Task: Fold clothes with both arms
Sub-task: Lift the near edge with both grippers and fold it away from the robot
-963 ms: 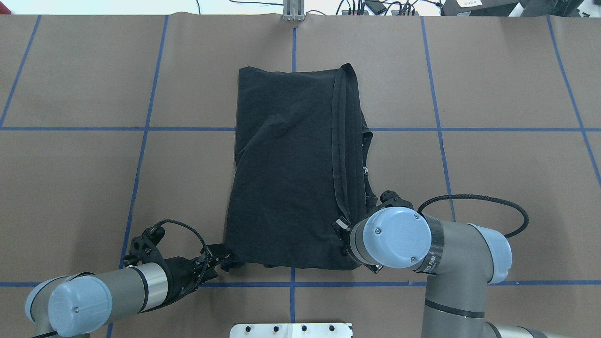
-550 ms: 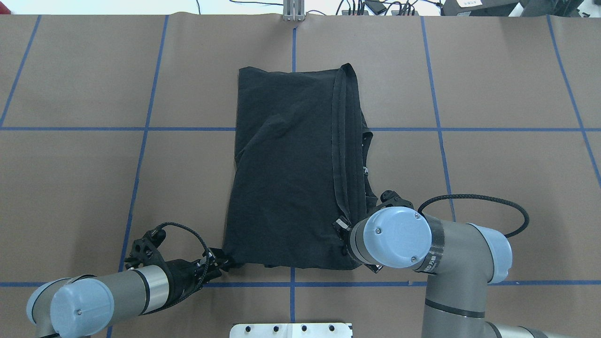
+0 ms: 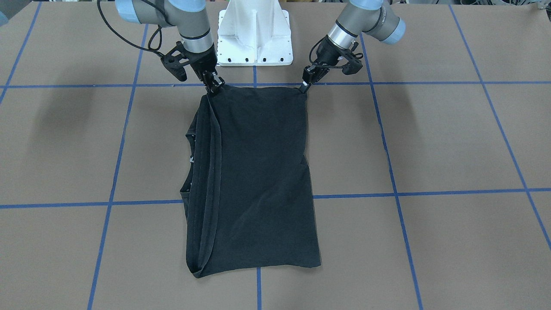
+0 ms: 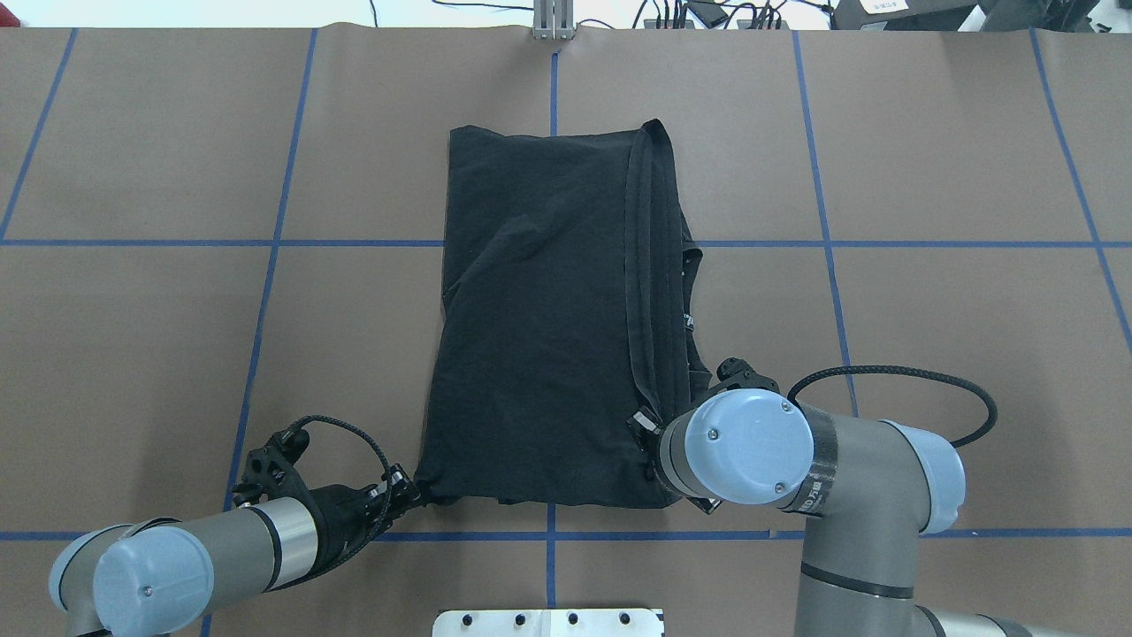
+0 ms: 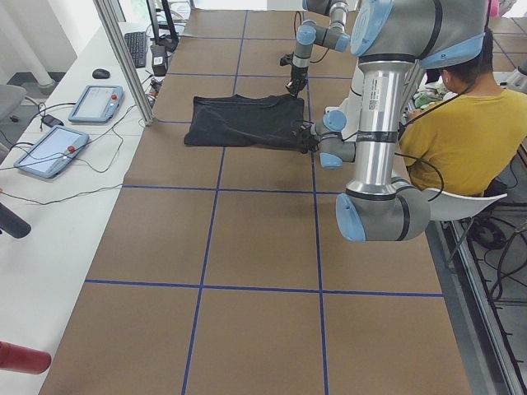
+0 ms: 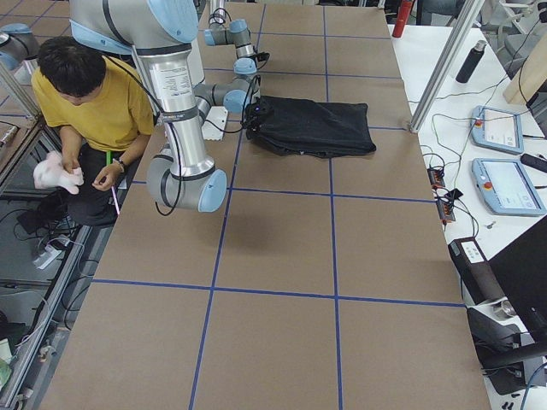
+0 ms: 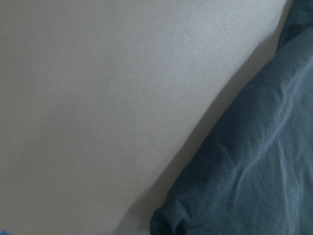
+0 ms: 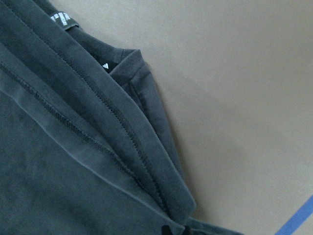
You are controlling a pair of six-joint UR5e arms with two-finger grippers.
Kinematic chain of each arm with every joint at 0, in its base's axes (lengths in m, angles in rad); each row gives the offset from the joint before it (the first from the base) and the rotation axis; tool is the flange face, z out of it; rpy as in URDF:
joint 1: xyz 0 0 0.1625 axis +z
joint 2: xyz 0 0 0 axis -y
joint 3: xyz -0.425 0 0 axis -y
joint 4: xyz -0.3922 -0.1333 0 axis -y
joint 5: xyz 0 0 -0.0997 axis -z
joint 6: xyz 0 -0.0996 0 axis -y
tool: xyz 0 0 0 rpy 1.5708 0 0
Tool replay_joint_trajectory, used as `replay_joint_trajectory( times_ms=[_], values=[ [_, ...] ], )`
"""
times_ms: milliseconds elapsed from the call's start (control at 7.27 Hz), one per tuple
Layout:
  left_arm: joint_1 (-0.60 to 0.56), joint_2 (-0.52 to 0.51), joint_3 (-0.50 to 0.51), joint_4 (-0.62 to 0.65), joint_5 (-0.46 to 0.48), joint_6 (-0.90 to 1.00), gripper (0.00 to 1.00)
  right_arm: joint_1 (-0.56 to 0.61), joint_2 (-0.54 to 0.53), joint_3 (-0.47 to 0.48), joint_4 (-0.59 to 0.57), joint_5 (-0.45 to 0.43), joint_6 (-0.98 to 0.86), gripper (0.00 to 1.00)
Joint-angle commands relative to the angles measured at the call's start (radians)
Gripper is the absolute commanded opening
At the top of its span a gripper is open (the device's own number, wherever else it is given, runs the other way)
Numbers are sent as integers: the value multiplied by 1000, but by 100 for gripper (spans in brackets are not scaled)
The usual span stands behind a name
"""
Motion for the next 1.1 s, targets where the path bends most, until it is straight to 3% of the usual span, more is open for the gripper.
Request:
replay_joint_trajectory(
  times_ms=[0,275,550,688,963],
  values=[
    [4,14,-66,0,2,0,0,1,0,10,0,0,-1,0],
    [39,122,-237,-1,-7,-2,0,1,-41,94,-2,9,0,0],
    [59,121,-340,-2,-6,-43,0,1,-132,281,-2,69,2,0],
    [53,111,-388,0,-7,-43,0,10,-137,326,-2,80,3,0],
    [-35,60,-375,2,-12,-33,0,105,-127,319,0,101,-1,0]
  ],
)
